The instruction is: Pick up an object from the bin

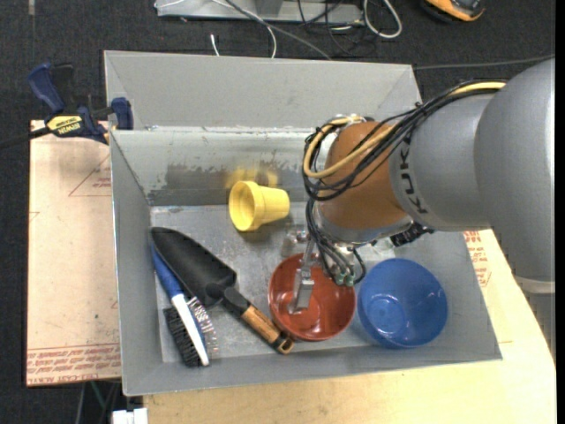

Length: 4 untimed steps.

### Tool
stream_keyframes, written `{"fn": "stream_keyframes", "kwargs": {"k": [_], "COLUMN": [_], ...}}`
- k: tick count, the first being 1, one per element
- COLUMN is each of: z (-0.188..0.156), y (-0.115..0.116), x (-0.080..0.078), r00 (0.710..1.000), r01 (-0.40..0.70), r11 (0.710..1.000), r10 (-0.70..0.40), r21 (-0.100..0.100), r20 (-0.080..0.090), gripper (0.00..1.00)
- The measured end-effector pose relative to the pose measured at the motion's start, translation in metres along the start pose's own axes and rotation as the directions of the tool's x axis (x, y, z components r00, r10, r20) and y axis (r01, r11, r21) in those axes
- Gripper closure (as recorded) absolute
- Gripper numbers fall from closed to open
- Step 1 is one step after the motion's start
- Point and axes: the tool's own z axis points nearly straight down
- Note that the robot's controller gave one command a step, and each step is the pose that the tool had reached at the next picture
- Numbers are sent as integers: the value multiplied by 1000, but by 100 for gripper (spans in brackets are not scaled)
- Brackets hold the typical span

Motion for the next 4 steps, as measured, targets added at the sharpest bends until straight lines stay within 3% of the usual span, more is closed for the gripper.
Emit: {"fn": "stream_keyframes", "kwargs": {"k": [1, 2, 3, 4], "z": [7, 12, -61, -74], "y": [-5, 57, 11, 54], "x": [3, -6, 6, 7], "r00": [1000, 976, 998, 982], "r01": [-7, 217, 68, 191], "r11": [1000, 976, 998, 982], "r10": [7, -217, -68, -191], "r21": [0, -1, 1, -4], "r20": [2, 5, 0, 5], "gripper": [0, 0, 0, 0]}}
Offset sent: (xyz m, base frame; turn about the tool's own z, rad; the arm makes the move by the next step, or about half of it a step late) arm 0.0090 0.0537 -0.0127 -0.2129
